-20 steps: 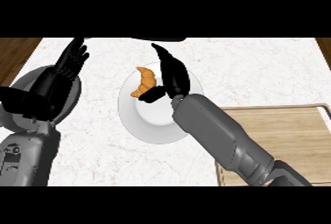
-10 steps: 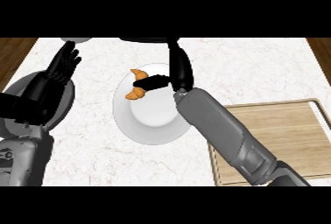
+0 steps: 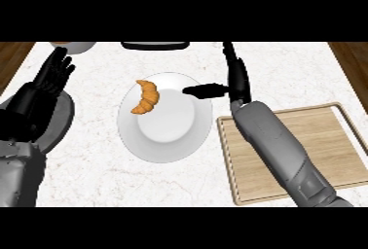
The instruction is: Pick the croissant from the tray and place it in the plate
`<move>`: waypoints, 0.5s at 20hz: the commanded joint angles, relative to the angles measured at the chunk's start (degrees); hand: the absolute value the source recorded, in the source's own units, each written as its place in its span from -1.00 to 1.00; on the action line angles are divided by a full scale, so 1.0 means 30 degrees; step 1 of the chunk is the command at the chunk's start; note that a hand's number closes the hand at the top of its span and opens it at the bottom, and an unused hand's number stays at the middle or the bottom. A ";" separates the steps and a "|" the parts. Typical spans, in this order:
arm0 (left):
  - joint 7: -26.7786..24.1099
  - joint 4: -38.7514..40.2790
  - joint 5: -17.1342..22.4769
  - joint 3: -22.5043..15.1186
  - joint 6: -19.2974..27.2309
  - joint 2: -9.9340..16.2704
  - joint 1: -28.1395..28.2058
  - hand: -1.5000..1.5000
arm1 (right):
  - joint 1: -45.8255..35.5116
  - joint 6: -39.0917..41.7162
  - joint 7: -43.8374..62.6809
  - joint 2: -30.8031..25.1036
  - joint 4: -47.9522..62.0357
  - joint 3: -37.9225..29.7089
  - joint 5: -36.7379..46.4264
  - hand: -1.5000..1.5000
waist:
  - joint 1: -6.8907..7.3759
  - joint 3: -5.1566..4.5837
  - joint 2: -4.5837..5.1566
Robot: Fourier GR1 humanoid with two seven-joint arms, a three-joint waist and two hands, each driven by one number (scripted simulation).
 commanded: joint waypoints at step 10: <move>0.0617 -0.1523 0.0093 0.0165 -0.0170 0.0023 0.0788 0.00 | 0.5367 0.5557 -0.1092 -0.5536 -0.4863 -0.2375 -0.0261 -1.00 | -0.0226 -0.0008 -0.0093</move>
